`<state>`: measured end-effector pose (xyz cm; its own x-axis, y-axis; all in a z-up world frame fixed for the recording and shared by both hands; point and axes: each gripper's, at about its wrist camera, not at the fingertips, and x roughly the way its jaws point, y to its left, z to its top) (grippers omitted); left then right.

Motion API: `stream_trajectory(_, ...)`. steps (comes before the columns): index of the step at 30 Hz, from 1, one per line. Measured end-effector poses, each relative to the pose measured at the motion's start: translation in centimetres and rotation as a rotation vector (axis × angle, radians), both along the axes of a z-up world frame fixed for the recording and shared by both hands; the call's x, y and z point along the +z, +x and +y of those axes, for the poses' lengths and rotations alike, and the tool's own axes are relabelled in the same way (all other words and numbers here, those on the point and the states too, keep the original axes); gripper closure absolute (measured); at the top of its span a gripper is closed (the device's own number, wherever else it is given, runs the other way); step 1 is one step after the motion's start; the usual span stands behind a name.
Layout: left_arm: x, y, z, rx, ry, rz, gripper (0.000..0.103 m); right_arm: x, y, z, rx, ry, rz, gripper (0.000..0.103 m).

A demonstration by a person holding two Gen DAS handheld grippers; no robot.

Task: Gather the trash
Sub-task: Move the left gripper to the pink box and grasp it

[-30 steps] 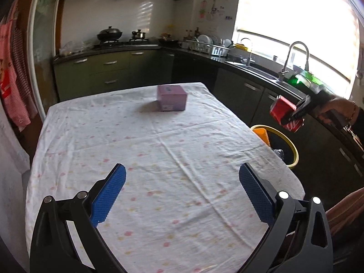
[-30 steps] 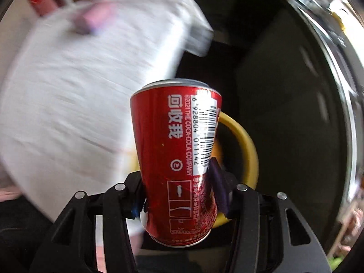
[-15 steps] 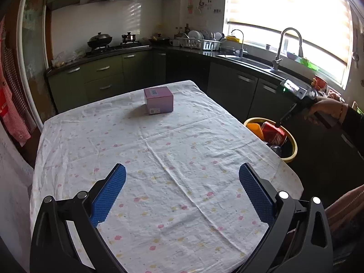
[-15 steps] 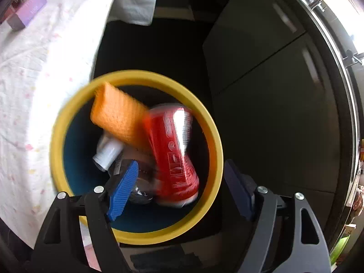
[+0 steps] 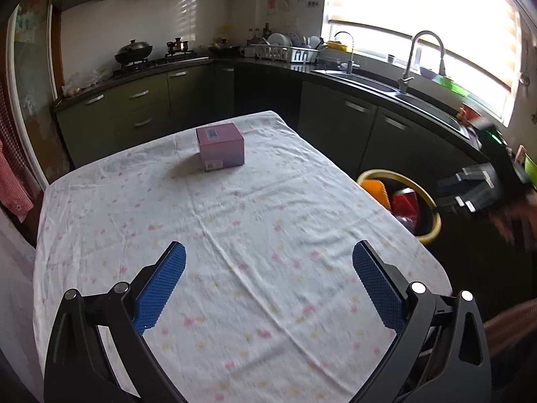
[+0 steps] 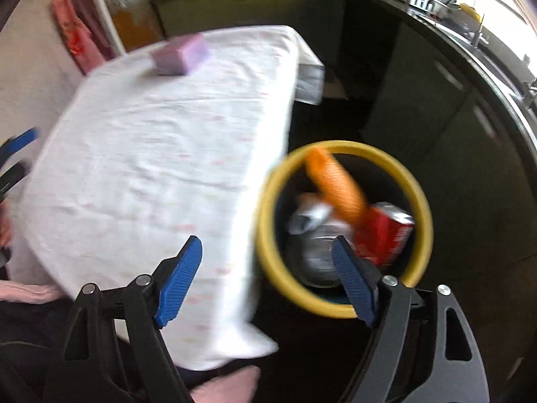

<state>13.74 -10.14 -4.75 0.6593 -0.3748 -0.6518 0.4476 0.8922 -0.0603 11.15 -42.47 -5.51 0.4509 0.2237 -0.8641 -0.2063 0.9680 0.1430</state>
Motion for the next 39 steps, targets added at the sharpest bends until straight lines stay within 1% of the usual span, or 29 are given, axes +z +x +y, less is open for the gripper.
stream_trajectory(4, -0.1, 4.4, -1.4, 0.012, -0.018, 0.047, 0.005, -0.4, -0.8, 1.2, -0.010, 0.070, -0.049, 0.027)
stream_trajectory(6, -0.3, 6.8, -2.3, 0.034, -0.033, 0.078, 0.005, -0.4, -1.0, 1.4, -0.026, 0.078, -0.073, 0.025)
stream_trajectory(8, -0.5, 8.7, -3.2, 0.050, -0.037, 0.085, 0.005, -0.6, -1.0, 1.3, -0.040, 0.104, -0.094, 0.025)
stream_trajectory(10, -0.6, 11.3, -4.3, 0.104, -0.003, 0.061, 0.005, -0.9, -1.1, 1.0, -0.054, 0.125, -0.104, 0.025)
stream_trajectory(12, -0.8, 13.4, -4.9, 0.138, 0.005, 0.065, 0.005, -1.1, -1.2, 0.8, -0.070, 0.132, -0.107, 0.024)
stream_trajectory(15, -2.0, 17.9, -5.5, 0.234, 0.011, 0.088, 0.005, -1.6, -1.4, 0.2, -0.097, 0.164, -0.120, 0.023)
stream_trajectory(19, -4.1, 22.1, -5.3, 0.319, 0.003, 0.137, 0.005, -2.3, -1.5, -0.6, -0.123, 0.238, -0.118, 0.023)
stream_trajectory(21, -5.1, 23.8, -5.4, 0.354, 0.007, 0.145, 0.005, -2.7, -1.4, -0.8, -0.129, 0.264, -0.113, 0.023)
stream_trajectory(23, -5.7, 24.7, -5.5, 0.352, -0.003, 0.144, 0.005, -3.1, -1.3, -0.8, -0.132, 0.276, -0.106, 0.023)
stream_trajectory(27, -6.8, 26.0, -6.5, 0.331, 0.019, 0.141, 0.005, -3.9, -0.9, -0.9, -0.136, 0.297, -0.085, 0.023)
stream_trajectory(31, -7.8, 27.0, -7.9, 0.313, 0.070, 0.135, 0.005, -4.4, -0.5, -1.0, -0.135, 0.313, -0.075, 0.022)
stream_trajectory(39, -8.8, 28.3, -8.5, 0.353, 0.089, 0.126, 0.005, -4.8, 0.0, -0.9, -0.127, 0.330, -0.062, 0.022)
